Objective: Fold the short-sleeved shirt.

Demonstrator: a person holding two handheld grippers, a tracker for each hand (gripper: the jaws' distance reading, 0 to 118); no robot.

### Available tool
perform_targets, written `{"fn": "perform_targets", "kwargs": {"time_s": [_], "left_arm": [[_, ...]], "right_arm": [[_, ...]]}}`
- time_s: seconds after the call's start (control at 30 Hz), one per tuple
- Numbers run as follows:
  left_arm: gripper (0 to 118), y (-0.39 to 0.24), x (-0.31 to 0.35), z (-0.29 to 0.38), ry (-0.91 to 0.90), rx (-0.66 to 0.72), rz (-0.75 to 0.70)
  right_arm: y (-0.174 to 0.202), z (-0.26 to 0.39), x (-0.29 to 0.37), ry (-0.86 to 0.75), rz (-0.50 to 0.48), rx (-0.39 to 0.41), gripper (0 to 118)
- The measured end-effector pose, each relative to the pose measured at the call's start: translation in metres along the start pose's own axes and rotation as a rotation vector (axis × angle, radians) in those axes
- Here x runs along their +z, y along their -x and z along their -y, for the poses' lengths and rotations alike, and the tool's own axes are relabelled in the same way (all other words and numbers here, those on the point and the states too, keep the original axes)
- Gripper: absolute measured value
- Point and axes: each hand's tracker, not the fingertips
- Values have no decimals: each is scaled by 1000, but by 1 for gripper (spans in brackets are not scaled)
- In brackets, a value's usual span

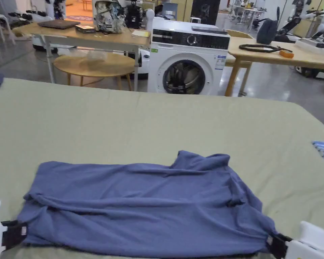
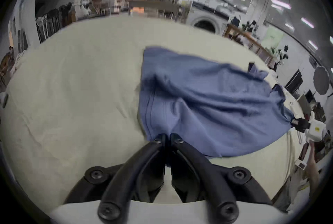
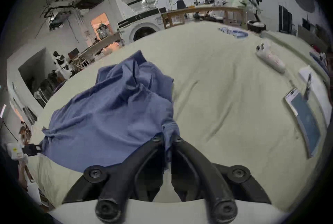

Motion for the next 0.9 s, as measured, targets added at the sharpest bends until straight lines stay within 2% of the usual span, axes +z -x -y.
{"fn": "perform_targets", "kwargs": {"time_s": [0.07, 0.17, 0.23, 0.33, 0.5, 0.67, 0.7, 0.73, 0.77, 0.8, 0.9], "left_arm": [[0, 3, 16, -4, -5, 20, -19], [0, 10, 38, 0, -74, 98, 55], [0, 10, 53, 10, -73, 71, 35], [0, 15, 84, 37, -83, 59, 19], [0, 14, 127, 94, -51, 126, 24], [0, 15, 123, 126, -15, 101, 17], [3, 16, 118, 129, 2, 103, -11], [17, 17, 115, 131, 10, 108, -33], [35, 17, 112, 131, 26, 98, -52], [46, 12, 113, 131, 9, 72, -64], [47, -4, 125, 125, -65, -27, -83]], "right_arm": [[0, -8, 12, 5, -28, -2, 4], [1, -13, 37, -30, -29, 8, 4], [-3, -12, 52, -39, -33, 7, 4], [-16, 4, 79, -45, -36, -9, 4], [-27, 46, 121, -12, -36, -10, 4], [-33, 79, 134, 2, -25, 4, 4], [-32, 84, 131, 1, -17, 18, 9], [-32, 87, 128, 16, 3, 35, 18], [-33, 89, 126, 19, 30, 43, 32], [-35, 92, 126, 15, 22, 38, 50], [-35, 88, 136, -4, 5, 34, 53]]}}
